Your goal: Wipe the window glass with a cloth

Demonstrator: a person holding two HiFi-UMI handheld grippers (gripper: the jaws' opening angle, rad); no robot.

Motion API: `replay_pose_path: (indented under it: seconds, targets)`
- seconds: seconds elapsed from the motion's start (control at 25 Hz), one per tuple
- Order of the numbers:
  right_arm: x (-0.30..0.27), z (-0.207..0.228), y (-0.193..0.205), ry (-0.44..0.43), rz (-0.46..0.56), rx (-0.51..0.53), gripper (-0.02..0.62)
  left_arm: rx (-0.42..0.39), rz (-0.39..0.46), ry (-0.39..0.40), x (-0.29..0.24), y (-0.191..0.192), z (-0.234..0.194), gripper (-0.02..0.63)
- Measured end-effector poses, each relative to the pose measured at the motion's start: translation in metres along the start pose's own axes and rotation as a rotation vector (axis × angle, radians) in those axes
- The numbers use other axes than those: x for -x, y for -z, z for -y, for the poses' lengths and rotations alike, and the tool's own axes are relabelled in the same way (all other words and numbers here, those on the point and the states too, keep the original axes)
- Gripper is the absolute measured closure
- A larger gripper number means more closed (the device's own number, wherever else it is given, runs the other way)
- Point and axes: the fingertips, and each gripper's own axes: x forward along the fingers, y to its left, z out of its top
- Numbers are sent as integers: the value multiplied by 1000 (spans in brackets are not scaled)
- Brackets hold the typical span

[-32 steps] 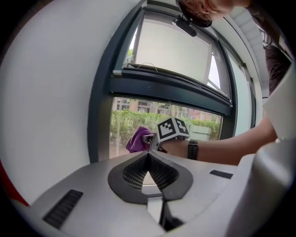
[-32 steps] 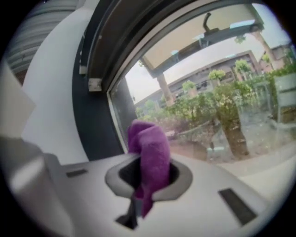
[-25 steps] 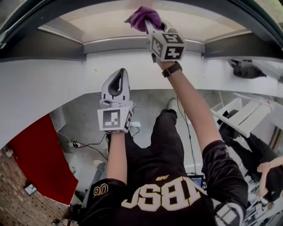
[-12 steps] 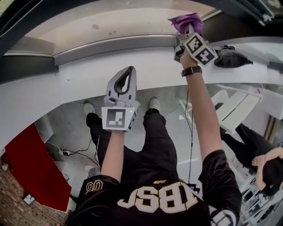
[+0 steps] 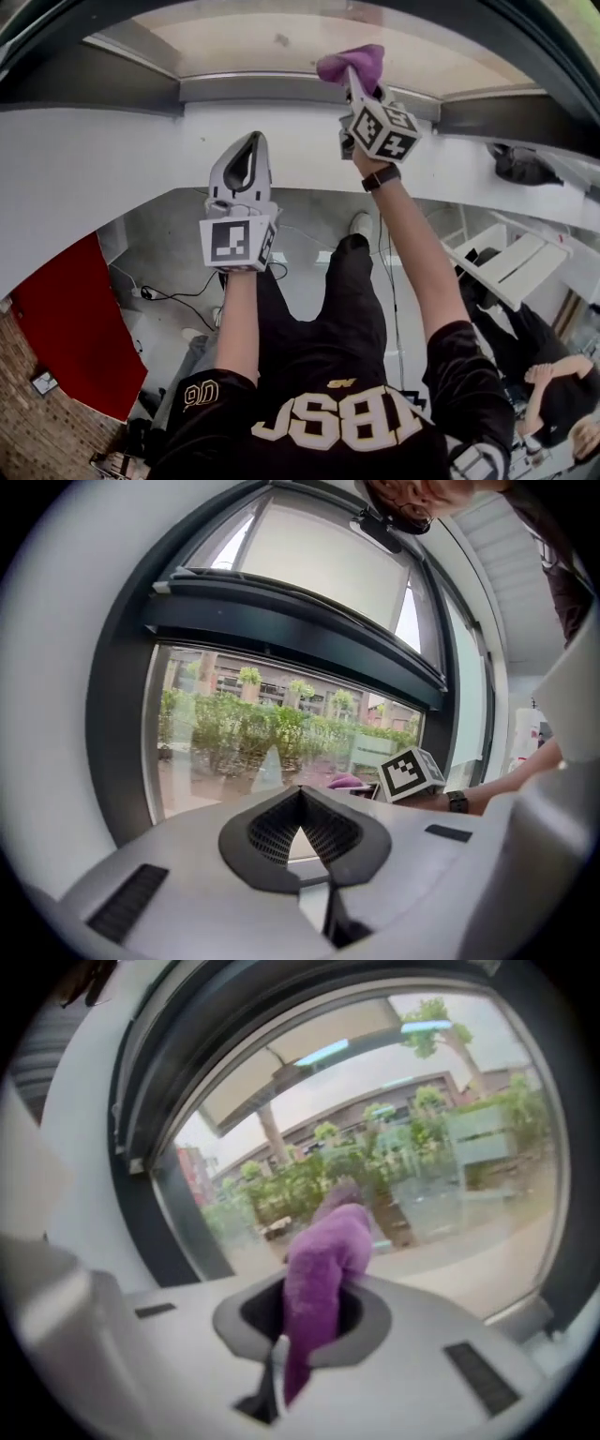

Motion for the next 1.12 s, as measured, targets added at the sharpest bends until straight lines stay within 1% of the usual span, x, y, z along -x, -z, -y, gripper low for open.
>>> replay_pose_path:
  seconds: [0.12, 0.2, 0.28, 0.32, 0.4, 0.44, 0.52, 0.6, 0.68, 0.8, 0.92, 1.04, 1.12]
  targets:
    - [-58, -117, 39, -175, -68, 69, 552, -25, -58, -29, 26, 10, -69, 588]
    - [-91, -199, 54, -285, -86, 114, 552, -37, -84, -75, 52, 12, -114, 588]
    - [-118, -271, 60, -378, -79, 171, 552, -17, -95, -123, 74, 12, -149, 588]
    - [-131, -302, 61, -423, -69, 216, 552, 1, -98, -143, 83, 13, -160, 588]
    - [-155, -348, 69, -500, -72, 331, 552, 34, -98, -173, 95, 14, -173, 588]
    - [-168, -361, 75, -516, -93, 376, 552, 46, -95, -182, 99, 13, -176, 588]
    - [-187, -370, 79, -503, -131, 401, 552, 55, -87, -188, 103, 11, -179, 588]
    - [-194, -364, 69, -471, -126, 378, 552, 52, -83, -184, 102, 10, -179, 588]
    - [-189, -343, 58, -446, -111, 335, 552, 53, -87, -171, 95, 11, -174, 588]
    - [-169, -285, 52, -393, -116, 289, 552, 67, -93, -142, 76, 16, -152, 588]
    - [-129, -187, 40, -273, -100, 285, 552, 114, -80, -73, 44, 23, -106, 588]
    - [-79, -69, 19, -121, -70, 278, 552, 155, -69, 21, 4, 34, -46, 588]
    - [-44, 10, 4, -24, -47, 248, 552, 156, -75, 80, -16, 46, -2, 588]
